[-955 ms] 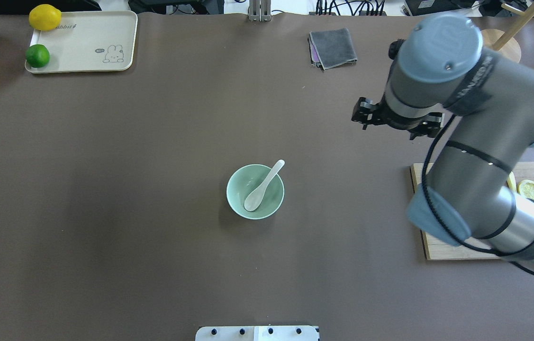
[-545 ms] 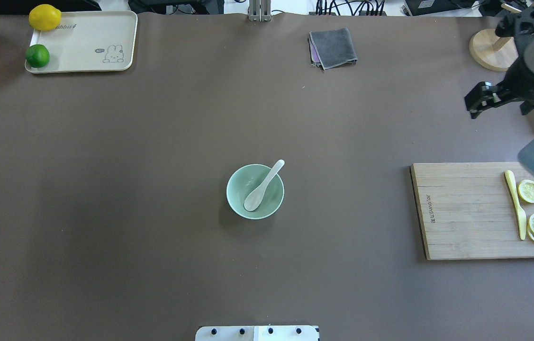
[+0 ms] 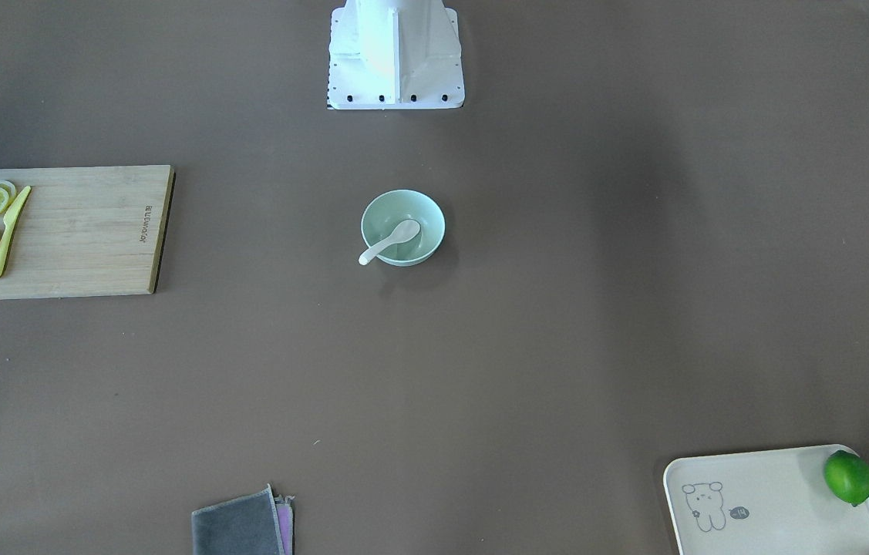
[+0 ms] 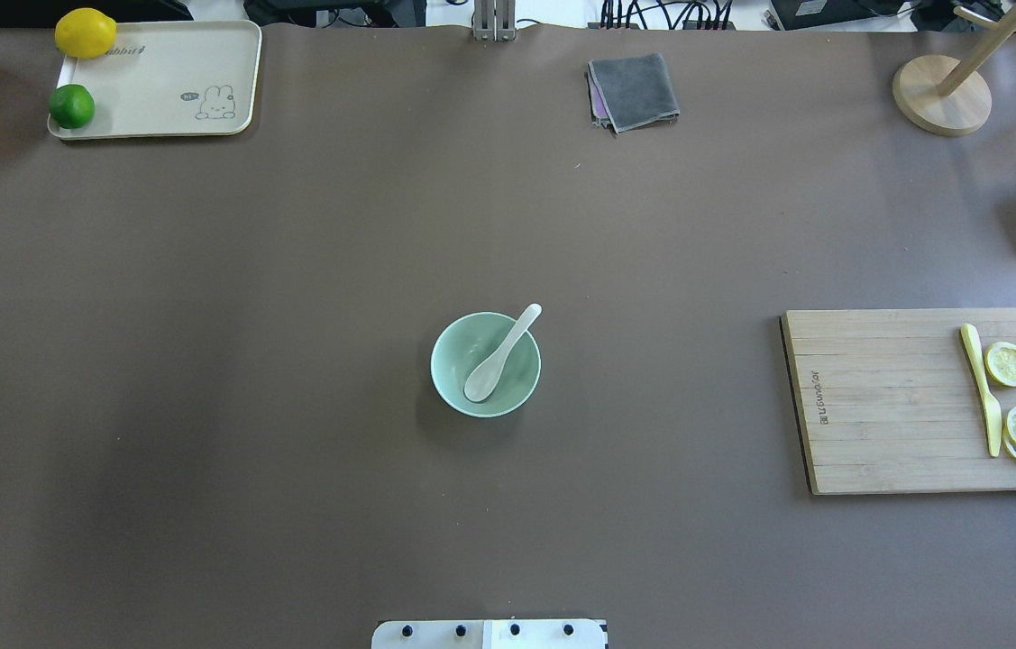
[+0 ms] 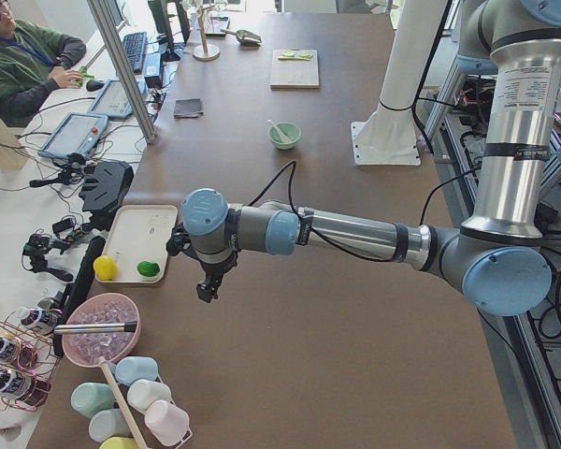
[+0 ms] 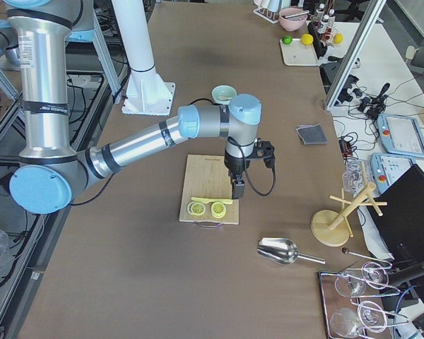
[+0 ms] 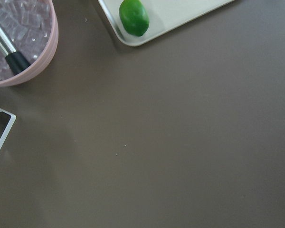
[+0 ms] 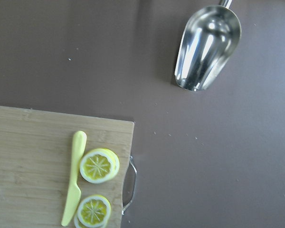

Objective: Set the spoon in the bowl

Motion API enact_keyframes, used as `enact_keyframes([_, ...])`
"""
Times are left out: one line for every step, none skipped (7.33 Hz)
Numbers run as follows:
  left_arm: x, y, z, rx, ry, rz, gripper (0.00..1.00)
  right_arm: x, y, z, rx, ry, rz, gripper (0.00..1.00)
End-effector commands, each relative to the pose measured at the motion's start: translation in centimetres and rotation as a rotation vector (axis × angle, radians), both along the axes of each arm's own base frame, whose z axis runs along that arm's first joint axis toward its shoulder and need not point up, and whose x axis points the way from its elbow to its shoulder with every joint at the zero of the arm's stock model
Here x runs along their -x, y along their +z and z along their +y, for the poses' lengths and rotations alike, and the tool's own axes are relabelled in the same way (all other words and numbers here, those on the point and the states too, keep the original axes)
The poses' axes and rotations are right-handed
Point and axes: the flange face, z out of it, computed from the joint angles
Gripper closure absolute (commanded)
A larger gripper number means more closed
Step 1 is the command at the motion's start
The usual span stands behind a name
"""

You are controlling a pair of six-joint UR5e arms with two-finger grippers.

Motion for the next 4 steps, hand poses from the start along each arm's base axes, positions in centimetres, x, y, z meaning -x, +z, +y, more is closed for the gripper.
enact_keyframes([0.2, 1.4, 1.2, -0.036, -0.005, -0.035, 0.01, -3.4, 10.3, 5.7, -0.01, 0.046, -0.016, 0.0])
enact_keyframes([0.2, 1.3, 1.1, -0.038, -0.006, -0.041, 0.01, -3.5, 13.0, 6.0, -0.021, 0.106, -0.017, 0.0])
enact_keyframes([0.3, 1.5, 1.3, -0.026, -0.008, -0.039, 0.01, -3.5, 13.5, 6.6, 0.037, 0.224, -0.015, 0.0])
enact_keyframes([0.3, 3.7, 3.7, 0.026, -0.007, -0.032, 0.01, -3.5, 13.7, 7.1, 0.002, 0.236, -0.017, 0.0])
